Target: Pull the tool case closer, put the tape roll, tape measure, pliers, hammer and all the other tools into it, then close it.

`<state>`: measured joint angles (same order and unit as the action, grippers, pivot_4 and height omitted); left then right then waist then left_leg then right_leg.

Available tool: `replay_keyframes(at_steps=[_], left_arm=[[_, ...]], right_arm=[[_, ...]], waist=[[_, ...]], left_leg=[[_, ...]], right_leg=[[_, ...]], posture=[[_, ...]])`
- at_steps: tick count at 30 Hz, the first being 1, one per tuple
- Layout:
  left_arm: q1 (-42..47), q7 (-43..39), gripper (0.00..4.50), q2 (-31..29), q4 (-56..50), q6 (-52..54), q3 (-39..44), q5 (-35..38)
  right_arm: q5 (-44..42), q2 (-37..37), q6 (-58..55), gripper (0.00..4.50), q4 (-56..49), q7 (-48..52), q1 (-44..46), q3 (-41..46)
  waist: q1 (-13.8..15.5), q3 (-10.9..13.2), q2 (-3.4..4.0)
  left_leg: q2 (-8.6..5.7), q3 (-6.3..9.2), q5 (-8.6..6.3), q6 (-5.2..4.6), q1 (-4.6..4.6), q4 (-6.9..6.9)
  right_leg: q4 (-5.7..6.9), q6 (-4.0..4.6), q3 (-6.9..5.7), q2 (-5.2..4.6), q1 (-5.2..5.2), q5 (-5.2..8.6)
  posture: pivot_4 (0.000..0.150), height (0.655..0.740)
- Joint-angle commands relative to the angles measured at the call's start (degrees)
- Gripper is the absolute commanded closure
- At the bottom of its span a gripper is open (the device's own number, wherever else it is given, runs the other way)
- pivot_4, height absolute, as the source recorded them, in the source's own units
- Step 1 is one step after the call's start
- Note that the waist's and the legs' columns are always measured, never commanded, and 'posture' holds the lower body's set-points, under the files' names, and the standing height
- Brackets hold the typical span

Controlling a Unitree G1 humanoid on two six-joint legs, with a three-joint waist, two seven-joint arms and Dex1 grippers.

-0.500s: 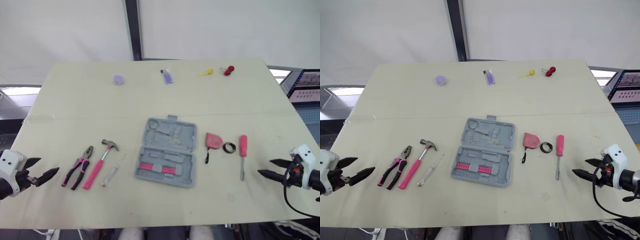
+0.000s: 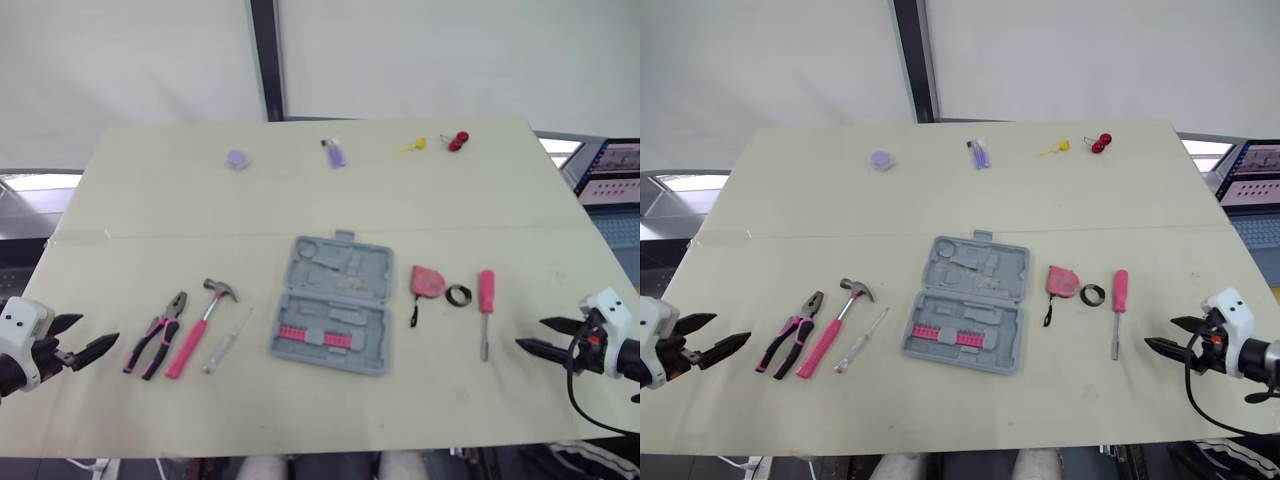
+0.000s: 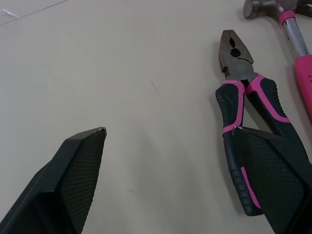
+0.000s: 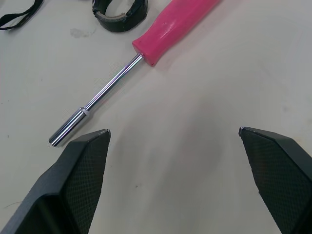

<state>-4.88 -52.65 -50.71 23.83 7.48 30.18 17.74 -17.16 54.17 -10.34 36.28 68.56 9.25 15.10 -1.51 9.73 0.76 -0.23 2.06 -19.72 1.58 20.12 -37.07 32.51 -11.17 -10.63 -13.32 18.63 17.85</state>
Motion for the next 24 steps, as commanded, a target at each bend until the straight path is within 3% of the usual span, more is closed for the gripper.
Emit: replay_keyframes(at_steps=[1, 24], left_arm=[[0.25, -0.01, 0.04, -1.77, -0.18, -0.12, 0.68, -0.03], [-3.48, -0.81, 0.04, -1.05, -5.58, 1.20, 1.39, 1.16]], right_arm=[[-0.79, 0.13, 0.89, 0.00, 0.26, -0.57, 0.06, 1.94], [-1.83, 1.22, 1.84, 0.00, 1.07, 0.64, 2.06, 2.51]], waist=[[-0.01, 0.00, 0.00], [0.02, 0.00, 0.00]], left_leg=[[0.00, 0.00, 0.00, 0.00, 0.00, 0.00], [0.00, -0.02, 0.00, 0.00, -0.01, -0.01]], right_leg=[[0.00, 0.00, 0.00, 0.00, 0.00, 0.00], [0.02, 0.00, 0.02, 0.00, 0.00, 0.00]], posture=[[0.150, 0.7400], [0.150, 0.7400]])
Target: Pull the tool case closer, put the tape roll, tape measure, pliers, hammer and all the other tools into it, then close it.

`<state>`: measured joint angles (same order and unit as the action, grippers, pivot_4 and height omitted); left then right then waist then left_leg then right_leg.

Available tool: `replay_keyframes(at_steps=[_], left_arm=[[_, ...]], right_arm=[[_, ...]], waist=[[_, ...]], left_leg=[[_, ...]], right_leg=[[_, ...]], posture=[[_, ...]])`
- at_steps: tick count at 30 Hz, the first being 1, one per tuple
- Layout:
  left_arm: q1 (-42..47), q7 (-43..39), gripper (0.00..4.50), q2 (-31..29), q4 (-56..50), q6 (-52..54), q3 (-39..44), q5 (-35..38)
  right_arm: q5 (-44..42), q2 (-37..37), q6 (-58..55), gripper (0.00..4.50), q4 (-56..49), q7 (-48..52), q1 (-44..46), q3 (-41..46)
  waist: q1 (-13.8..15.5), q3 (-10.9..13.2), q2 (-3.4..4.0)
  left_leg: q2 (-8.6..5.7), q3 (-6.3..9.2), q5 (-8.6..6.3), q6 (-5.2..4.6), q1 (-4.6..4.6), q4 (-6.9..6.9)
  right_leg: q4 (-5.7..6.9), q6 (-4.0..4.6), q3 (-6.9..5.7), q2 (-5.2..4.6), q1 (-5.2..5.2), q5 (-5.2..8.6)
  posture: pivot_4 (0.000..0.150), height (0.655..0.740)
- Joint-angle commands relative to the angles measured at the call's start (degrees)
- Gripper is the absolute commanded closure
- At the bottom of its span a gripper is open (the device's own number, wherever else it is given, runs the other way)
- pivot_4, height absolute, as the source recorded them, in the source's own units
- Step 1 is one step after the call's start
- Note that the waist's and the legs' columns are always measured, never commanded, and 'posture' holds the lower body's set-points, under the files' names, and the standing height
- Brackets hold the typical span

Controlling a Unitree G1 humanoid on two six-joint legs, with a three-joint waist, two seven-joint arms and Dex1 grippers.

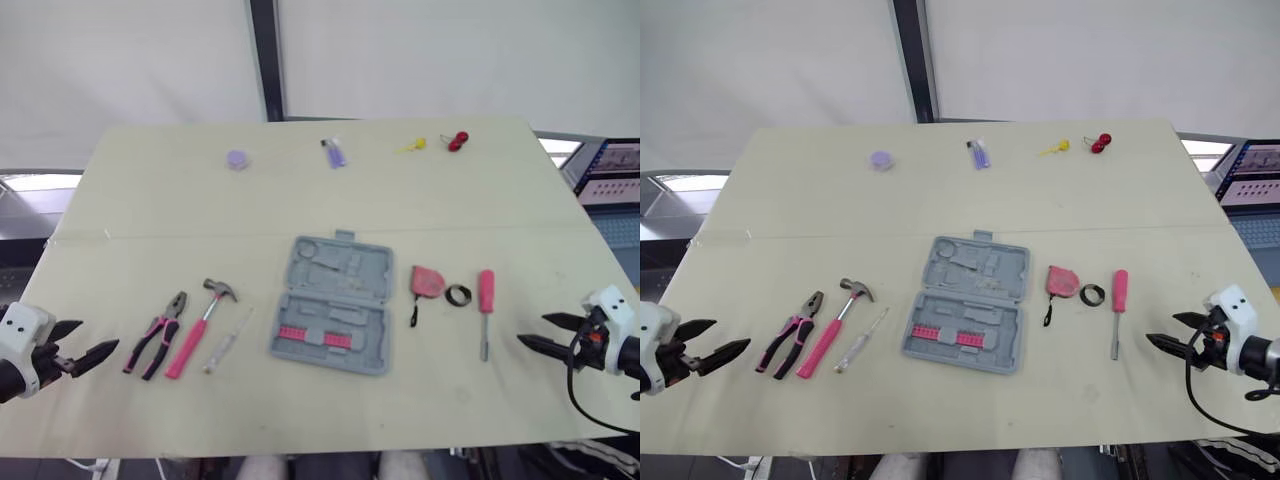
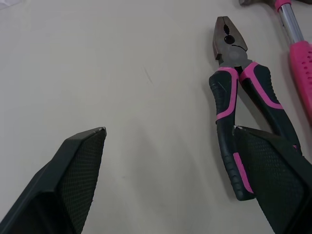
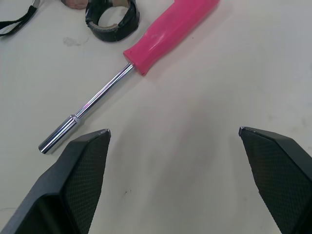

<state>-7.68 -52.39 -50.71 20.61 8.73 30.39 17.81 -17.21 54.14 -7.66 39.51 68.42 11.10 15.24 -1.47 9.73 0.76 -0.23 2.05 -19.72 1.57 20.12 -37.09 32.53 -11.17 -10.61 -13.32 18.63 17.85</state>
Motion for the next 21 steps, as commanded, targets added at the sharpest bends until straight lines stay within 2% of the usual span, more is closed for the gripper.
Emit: replay_keyframes(at_steps=[1, 5, 9, 11, 14, 16, 19, 21], left_arm=[[-0.45, -1.65, 0.04, -0.98, -3.49, 0.57, 1.02, 1.72], [1.02, -1.79, 0.04, -0.06, -7.93, 3.27, 0.18, 3.26], [5.51, -1.08, 0.04, 2.38, -14.74, 5.71, -4.89, 4.34], [7.81, -1.08, 0.04, 2.86, -15.73, 6.06, -7.51, 3.47], [14.46, -1.25, 0.04, 4.56, -16.00, 5.86, -15.01, 1.00], [19.01, -1.57, 0.04, 5.19, -14.03, 4.53, -21.09, -3.17], [25.07, -2.02, 1.40, 7.43, -10.71, 4.55, -26.02, -5.11], [29.68, -2.29, 2.45, 9.70, -8.13, 4.43, -29.12, -6.30]], right_arm=[[-2.91, 1.15, -2.46, 0.00, -4.73, 1.18, 0.24, 2.68], [-6.34, 0.57, -8.95, 0.00, -13.49, 0.91, 0.02, 3.40], [-10.49, -2.29, -17.01, 0.00, -30.89, -2.42, -1.72, 1.33], [-11.24, -3.85, -19.64, 0.00, -35.90, -4.62, -1.59, 0.57], [-10.78, -6.59, -21.09, 0.00, -41.56, -6.76, -0.89, -2.63], [-8.93, -8.68, -21.18, 0.00, -44.99, -9.41, -0.43, -5.73], [-3.88, -10.15, -19.11, 0.91, -47.05, -12.88, 0.01, -10.24], [-1.46, -10.53, -18.26, 1.91, -47.83, -13.58, -0.30, -13.33]], waist=[[-0.03, 0.00, 0.00], [-0.05, 0.00, 0.00], [0.46, -0.01, 0.01], [0.82, -0.02, -0.02], [1.59, -0.02, -0.03], [2.00, -0.03, -0.04], [1.97, -0.04, -0.05], [1.74, -0.04, -0.05]], left_leg=[[0.00, 0.00, 0.00, 0.00, 0.00, 0.00], [0.02, -0.01, 0.00, 0.00, 0.00, -0.02], [0.01, 0.00, 0.00, 0.00, 0.00, -0.04], [0.01, 0.01, 0.00, 0.00, 0.01, -0.13], [0.00, 0.01, -0.02, 0.01, 0.01, -0.17], [-0.01, 0.05, -0.01, 0.01, 0.04, -0.24], [-0.02, 0.04, -0.01, 0.01, 0.02, -0.29], [-0.02, 0.02, -0.01, 0.01, 0.07, -0.28]], right_leg=[[0.00, 0.00, 0.00, 0.00, 0.00, 0.00], [0.02, 0.00, 0.01, 0.00, 0.01, 0.00], [0.06, 0.00, 0.03, 0.00, 0.01, 0.00], [0.14, 0.01, 0.04, 0.00, 0.01, 0.00], [0.22, 0.01, 0.08, 0.00, 0.03, -0.01], [0.33, 0.01, 0.08, 0.00, 0.06, -0.01], [0.43, 0.01, 0.10, 0.01, 0.07, -0.01], [0.44, 0.01, 0.11, 0.01, 0.16, -0.01]], posture=[[0.150, 0.7400], [0.150, 0.7400], [0.150, 0.7400], [0.150, 0.7400], [0.150, 0.7400], [0.150, 0.7400], [0.150, 0.7400], [0.150, 0.7400]])
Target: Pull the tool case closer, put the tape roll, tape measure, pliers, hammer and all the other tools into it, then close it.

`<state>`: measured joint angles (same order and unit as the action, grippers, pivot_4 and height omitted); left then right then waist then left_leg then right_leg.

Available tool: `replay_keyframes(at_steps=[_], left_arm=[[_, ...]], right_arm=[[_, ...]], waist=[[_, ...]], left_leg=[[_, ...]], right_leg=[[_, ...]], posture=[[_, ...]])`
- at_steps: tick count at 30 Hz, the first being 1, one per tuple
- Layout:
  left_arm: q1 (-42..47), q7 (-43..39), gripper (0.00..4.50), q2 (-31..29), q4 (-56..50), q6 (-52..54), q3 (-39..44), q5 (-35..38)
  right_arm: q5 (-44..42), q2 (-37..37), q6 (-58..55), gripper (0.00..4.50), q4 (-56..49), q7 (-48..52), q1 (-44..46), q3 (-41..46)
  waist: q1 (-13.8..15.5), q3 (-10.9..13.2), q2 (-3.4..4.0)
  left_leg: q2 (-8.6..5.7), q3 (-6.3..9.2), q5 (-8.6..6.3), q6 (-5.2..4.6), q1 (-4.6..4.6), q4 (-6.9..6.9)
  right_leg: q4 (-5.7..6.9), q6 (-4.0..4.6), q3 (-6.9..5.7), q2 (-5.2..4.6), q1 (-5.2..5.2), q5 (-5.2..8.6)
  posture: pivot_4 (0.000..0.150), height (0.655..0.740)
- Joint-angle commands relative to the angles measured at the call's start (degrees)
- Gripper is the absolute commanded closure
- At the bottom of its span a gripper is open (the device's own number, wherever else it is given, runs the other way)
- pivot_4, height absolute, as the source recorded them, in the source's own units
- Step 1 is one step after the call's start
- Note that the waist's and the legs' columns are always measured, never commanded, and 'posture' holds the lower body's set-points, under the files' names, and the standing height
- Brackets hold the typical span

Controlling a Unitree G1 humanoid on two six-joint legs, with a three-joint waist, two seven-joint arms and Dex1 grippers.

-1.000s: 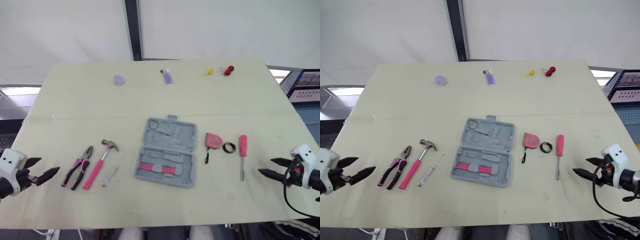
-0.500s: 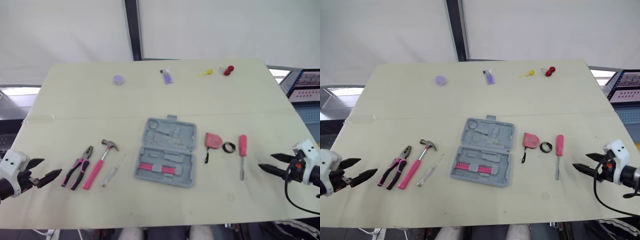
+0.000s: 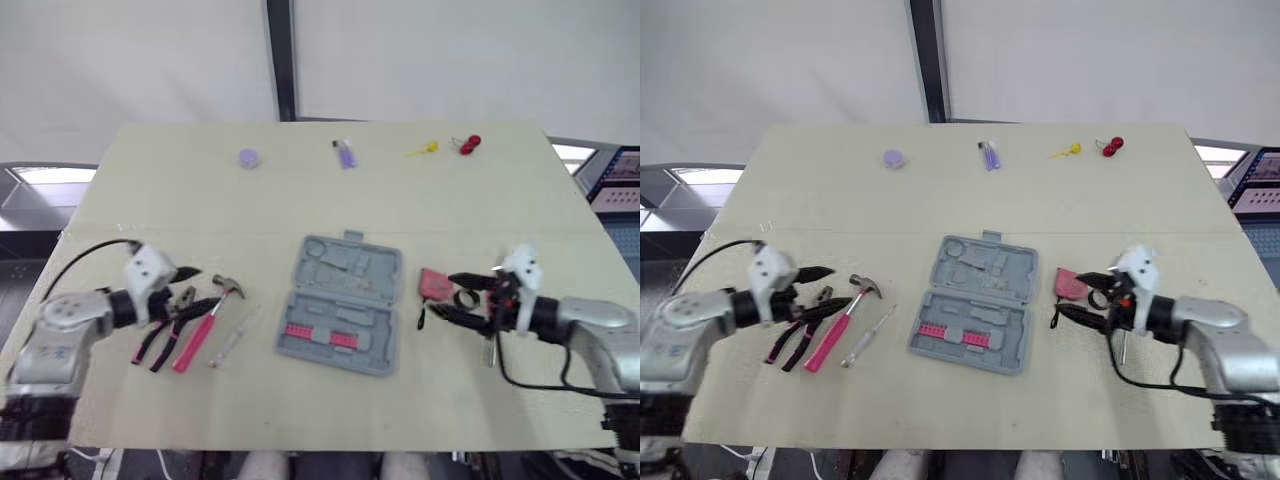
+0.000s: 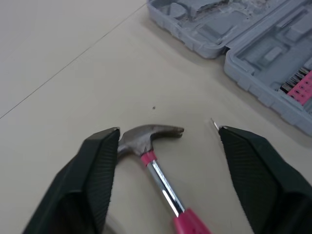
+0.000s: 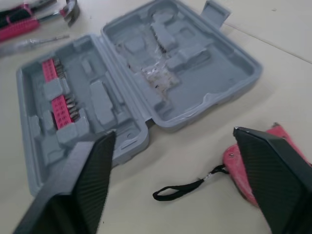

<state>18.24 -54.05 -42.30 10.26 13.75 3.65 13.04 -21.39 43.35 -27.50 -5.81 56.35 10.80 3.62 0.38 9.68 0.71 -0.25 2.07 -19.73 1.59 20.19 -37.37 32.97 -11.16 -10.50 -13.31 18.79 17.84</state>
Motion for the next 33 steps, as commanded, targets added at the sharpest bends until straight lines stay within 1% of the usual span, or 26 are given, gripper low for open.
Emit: replay_keyframes(at_steps=[1, 2, 3, 4, 5, 6, 9, 12, 20, 26, 33], left_arm=[[5.85, -0.82, 2.97, 2.46, 3.28, -0.48, -3.98, -2.14], [7.79, -1.12, 3.47, 3.76, 4.28, -0.16, -5.71, -2.79], [9.03, -1.61, 4.00, 4.59, 5.05, 0.07, -6.93, -3.26], [10.35, -2.15, 4.47, 5.76, 6.31, 0.32, -8.22, -3.70], [11.43, -2.43, 4.50, 6.68, 7.55, 0.44, -9.12, -4.08], [12.39, -2.54, 4.50, 7.45, 8.90, 0.44, -9.84, -4.49], [15.44, -2.22, 4.50, 10.08, 14.82, -0.10, -11.90, -6.21], [17.43, -3.00, 4.50, 10.95, 19.76, -1.93, -14.55, -9.07], [20.58, -1.92, 4.50, 13.64, 26.30, -5.52, -14.57, -10.67], [20.28, -1.60, 4.50, 16.01, 26.21, -5.52, -14.56, -10.73], [19.45, -1.48, 4.50, 17.24, 24.69, -4.72, -15.20, -11.31]], right_arm=[[3.27, -0.13, 1.79, 2.42, -2.95, -1.75, -0.24, -2.78], [3.83, -0.83, 1.91, 2.90, -3.14, -2.35, -0.30, -3.64], [4.20, -1.43, 1.96, 3.49, -3.21, -3.00, -0.17, -4.14], [5.01, -2.18, 2.27, 3.92, -2.94, -3.90, 0.19, -4.83], [5.75, -2.81, 2.45, 4.38, -2.67, -4.63, 0.52, -5.39], [6.57, -3.29, 2.68, 4.48, -2.23, -5.31, 0.83, -6.03], [9.47, -4.58, 3.20, 4.48, -0.21, -7.22, 2.04, -8.29], [10.80, -5.60, 3.10, 4.48, 0.61, -8.13, 2.72, -9.31], [12.83, -7.29, 2.84, 4.48, 1.53, -8.76, 3.89, -11.08], [13.38, -7.66, 2.42, 4.48, 1.64, -8.14, 4.51, -12.14], [13.79, -7.48, 2.44, 4.48, 1.73, -7.91, 4.57, -12.58]], waist=[[-0.12, 0.00, -0.01], [-0.10, 0.00, -0.02], [-0.16, -0.02, -0.06], [-0.29, -0.05, -0.09], [-0.42, -0.06, -0.10], [-0.47, -0.06, -0.10], [-0.73, -0.06, -0.10], [-0.69, -0.06, -0.10], [-0.33, -0.06, -0.12], [-0.60, -0.06, -0.12], [-0.51, -0.06, -0.13]], left_leg=[[0.00, 0.00, 0.00, 0.00, 0.00, 0.01], [0.00, 0.00, 0.00, 0.00, 0.02, 0.01], [0.00, 0.00, 0.00, 0.00, 0.03, 0.00], [0.00, 0.00, 0.00, 0.00, 0.03, -0.01], [0.00, 0.00, 0.00, 0.00, 0.02, -0.01], [0.00, -0.02, 0.00, 0.00, 0.02, -0.01], [0.01, -0.03, 0.00, 0.00, 0.00, 0.05], [0.02, -0.03, 0.00, 0.00, 0.00, 0.04], [0.01, 0.00, 0.00, -0.01, 0.11, -0.13], [0.01, 0.00, 0.00, -0.01, 0.10, -0.08], [0.01, -0.01, 0.00, -0.01, 0.10, -0.10]], right_leg=[[0.03, 0.00, 0.00, 0.00, 0.03, 0.00], [0.08, 0.00, 0.00, 0.01, 0.05, 0.00], [0.08, 0.00, 0.00, 0.01, 0.05, 0.00], [0.09, 0.00, 0.00, 0.01, 0.05, 0.00], [0.10, 0.00, 0.00, 0.01, 0.05, 0.00], [0.10, 0.00, 0.00, 0.01, 0.05, 0.00], [0.11, 0.00, 0.00, 0.02, 0.08, 0.00], [0.12, 0.00, 0.00, 0.03, 0.09, 0.00], [0.13, 0.00, 0.00, 0.03, 0.10, 0.00], [0.15, 0.00, 0.00, 0.03, 0.11, 0.00], [0.16, 0.01, 0.00, 0.03, 0.11, 0.00]], posture=[[0.150, 0.7400], [0.150, 0.7400], [0.150, 0.7400], [0.150, 0.7400], [0.150, 0.7400], [0.150, 0.7400], [0.150, 0.7400], [0.150, 0.7400], [0.150, 0.7400], [0.150, 0.7400], [0.150, 0.7400]])
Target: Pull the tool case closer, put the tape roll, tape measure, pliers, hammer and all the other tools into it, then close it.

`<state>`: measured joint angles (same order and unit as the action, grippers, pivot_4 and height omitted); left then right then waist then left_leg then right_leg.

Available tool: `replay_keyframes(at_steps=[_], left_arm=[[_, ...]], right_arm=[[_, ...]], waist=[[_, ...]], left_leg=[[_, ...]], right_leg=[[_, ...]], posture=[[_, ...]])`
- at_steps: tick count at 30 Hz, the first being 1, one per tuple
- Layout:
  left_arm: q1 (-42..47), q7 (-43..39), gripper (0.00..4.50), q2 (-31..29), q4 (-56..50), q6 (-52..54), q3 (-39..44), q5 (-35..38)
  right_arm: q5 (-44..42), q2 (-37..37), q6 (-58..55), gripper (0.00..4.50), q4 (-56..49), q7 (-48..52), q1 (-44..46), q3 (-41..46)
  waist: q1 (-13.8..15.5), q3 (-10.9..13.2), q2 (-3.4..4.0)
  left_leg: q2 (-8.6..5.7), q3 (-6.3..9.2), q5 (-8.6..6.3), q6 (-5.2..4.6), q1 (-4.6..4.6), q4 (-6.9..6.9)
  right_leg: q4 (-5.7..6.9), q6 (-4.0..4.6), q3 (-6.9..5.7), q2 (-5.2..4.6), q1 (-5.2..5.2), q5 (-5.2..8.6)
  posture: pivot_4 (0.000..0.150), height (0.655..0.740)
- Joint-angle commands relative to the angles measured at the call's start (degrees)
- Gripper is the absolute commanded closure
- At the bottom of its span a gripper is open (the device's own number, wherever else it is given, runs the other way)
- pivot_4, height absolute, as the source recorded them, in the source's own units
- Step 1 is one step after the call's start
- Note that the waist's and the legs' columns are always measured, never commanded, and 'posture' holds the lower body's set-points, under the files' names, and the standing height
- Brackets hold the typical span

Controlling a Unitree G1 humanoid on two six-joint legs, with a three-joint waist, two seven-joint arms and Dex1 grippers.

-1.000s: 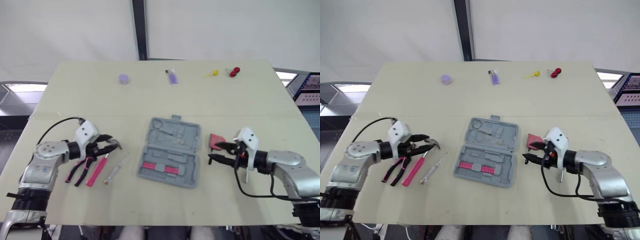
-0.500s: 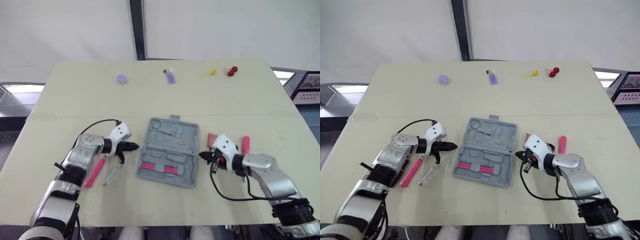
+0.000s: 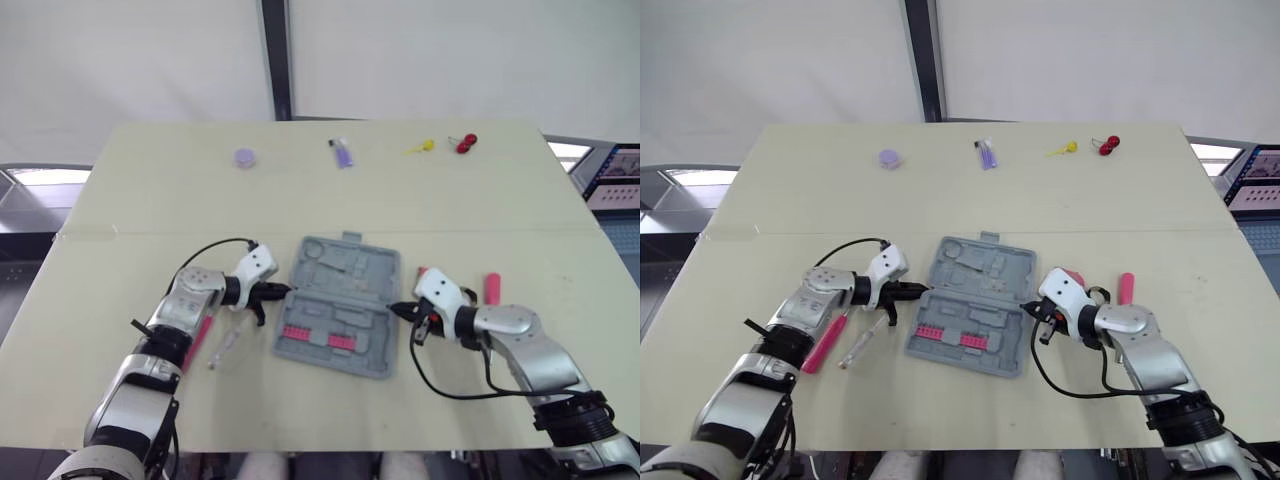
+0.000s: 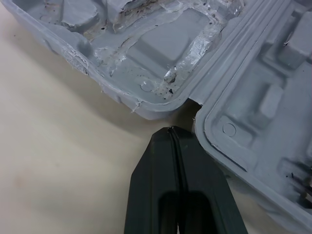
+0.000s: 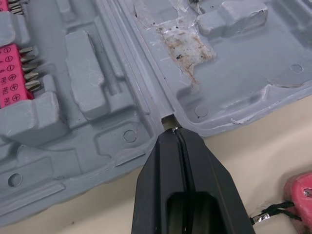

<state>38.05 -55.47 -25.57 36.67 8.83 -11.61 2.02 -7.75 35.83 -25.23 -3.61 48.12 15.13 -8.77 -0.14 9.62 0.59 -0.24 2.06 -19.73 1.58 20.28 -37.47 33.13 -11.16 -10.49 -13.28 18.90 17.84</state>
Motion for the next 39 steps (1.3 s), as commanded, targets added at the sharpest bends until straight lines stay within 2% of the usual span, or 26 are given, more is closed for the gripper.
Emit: replay_keyframes(at_steps=[1, 20, 29, 39], left_arm=[[-0.44, -0.03, 4.50, 0.62, -1.81, 0.22, -0.03, -0.34], [-2.63, -0.81, 4.50, 1.73, -5.82, 0.97, -1.88, -1.59], [-11.68, -2.81, 4.50, -2.42, -21.96, 8.94, -2.70, -0.85], [-17.67, -2.76, 4.50, -4.84, -31.66, 14.41, -4.02, -0.91]], right_arm=[[0.21, -0.02, 0.22, 4.48, -0.39, 0.33, 0.21, -0.29], [-0.53, -0.21, 0.09, 4.48, 0.48, 2.13, 0.21, -1.15], [-2.16, 0.08, -1.28, 4.48, -1.71, 5.16, -0.91, -1.09], [-3.65, 1.89, -3.92, 4.48, -6.64, 7.29, -4.80, -0.75]], waist=[[0.02, 0.00, 0.00], [0.03, -0.01, -0.02], [-0.02, -0.02, -0.01], [0.03, -0.03, -0.01]], left_leg=[[0.00, 0.00, 0.00, 0.00, 0.00, 0.00], [0.00, 0.00, 0.00, 0.00, 0.00, -0.01], [0.02, 0.01, 0.00, 0.00, -0.07, 0.00], [0.01, 0.00, -0.01, -0.01, -0.09, 0.01]], right_leg=[[0.00, 0.00, 0.00, 0.00, 0.00, 0.00], [0.02, 0.00, 0.00, 0.00, 0.00, 0.00], [0.14, 0.00, 0.05, 0.00, 0.00, 0.00], [0.17, 0.00, 0.11, 0.00, 0.00, 0.00]], posture=[[0.150, 0.7400], [0.150, 0.7400], [0.150, 0.7400], [0.150, 0.7400]])
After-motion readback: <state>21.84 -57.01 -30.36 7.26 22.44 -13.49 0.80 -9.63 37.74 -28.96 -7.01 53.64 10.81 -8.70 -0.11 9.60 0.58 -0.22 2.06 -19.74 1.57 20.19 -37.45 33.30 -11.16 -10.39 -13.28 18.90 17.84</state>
